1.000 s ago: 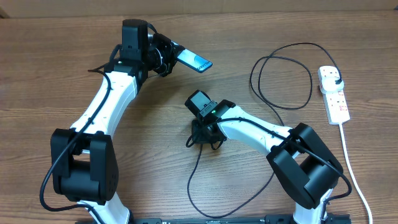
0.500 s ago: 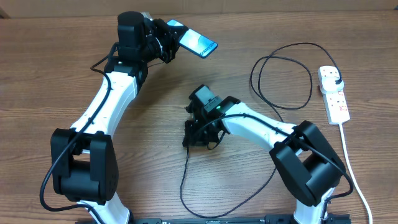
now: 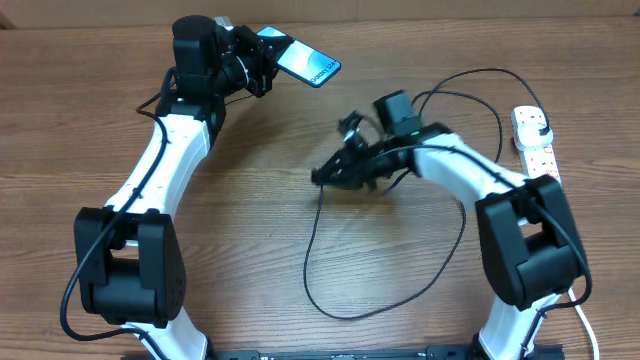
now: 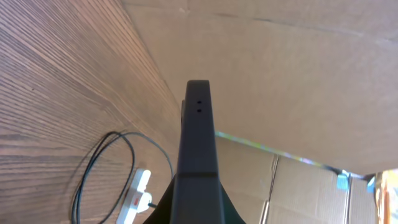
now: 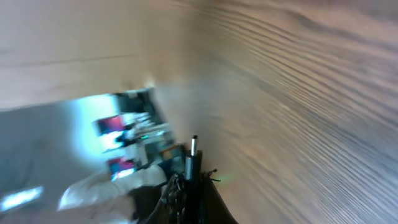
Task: Plug charger to phone and switch on socket
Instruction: 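Lift the plug with the right gripper toward the phone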
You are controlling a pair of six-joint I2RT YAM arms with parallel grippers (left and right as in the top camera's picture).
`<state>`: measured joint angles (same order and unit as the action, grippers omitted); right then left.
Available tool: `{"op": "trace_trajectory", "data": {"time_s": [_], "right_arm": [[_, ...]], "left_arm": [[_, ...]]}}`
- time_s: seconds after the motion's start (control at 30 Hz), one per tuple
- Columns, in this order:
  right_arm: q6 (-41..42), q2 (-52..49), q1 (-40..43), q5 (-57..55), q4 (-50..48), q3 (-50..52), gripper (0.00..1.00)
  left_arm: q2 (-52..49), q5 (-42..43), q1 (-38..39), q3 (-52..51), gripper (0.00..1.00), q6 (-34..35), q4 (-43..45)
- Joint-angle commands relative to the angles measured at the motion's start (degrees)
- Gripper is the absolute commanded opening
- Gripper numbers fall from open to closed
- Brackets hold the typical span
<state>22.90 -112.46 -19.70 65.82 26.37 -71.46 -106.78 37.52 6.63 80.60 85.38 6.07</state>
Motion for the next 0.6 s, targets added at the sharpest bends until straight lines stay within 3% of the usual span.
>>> {"op": "trace_trajectory", "data": {"time_s": [0.0,0.2,0.43,0.57], "right_arm": [[-5.0,-0.1,2.3,13.8,-1.0,-1.0,0.04],[-11.6,-0.1,6.2,24.2,-0.5,-1.0,0.04],[-12.7,-0.1,6.8,24.2,-1.3,-1.0,0.04],[-11.9,-0.1,6.8,24.1,-4.0,-1.0,0.04]], "left_arm": [[0.2,4.8,-0.4,0.5,0.04,-1.4,0.9],[0.2,10.8,-0.4,0.5,0.04,-2.5,0.9],[0.2,14.2,-0.4,0.5,0.04,-3.3,0.9],[0.2,14.7,-0.4,0.5,0.04,-7.2,0.9]]}}
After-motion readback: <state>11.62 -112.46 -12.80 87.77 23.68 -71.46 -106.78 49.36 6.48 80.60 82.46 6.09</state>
